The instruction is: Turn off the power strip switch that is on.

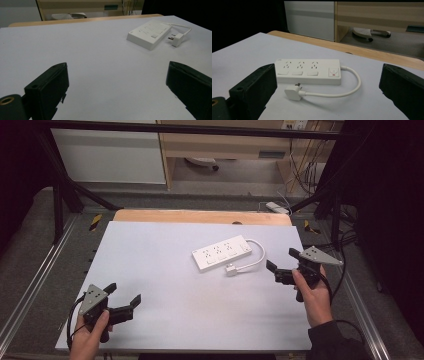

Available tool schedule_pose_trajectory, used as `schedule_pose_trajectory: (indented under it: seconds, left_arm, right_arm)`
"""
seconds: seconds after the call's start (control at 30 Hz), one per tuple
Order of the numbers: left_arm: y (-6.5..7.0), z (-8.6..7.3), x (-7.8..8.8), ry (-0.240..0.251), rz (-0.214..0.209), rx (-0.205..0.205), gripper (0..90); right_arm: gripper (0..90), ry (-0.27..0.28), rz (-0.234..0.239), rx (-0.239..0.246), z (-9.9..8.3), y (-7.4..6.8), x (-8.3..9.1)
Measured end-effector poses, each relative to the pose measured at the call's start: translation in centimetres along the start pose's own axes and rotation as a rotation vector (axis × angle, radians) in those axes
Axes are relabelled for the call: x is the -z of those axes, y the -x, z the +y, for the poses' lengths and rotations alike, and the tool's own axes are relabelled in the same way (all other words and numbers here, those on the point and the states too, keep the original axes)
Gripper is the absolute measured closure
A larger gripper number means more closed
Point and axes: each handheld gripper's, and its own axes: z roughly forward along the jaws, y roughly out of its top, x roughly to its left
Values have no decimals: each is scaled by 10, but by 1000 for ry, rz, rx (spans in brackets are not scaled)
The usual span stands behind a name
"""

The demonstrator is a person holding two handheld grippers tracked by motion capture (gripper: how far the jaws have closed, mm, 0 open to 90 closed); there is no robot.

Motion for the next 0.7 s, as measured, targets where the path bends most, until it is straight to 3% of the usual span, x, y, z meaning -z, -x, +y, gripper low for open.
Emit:
schedule_pose_trajectory:
  seconds: [0.7]
  left_arm:
    - [0, 0, -1, -8, -5, -2, 44]
  right_arm:
    - [17, -19, 40, 42, 19, -9, -29]
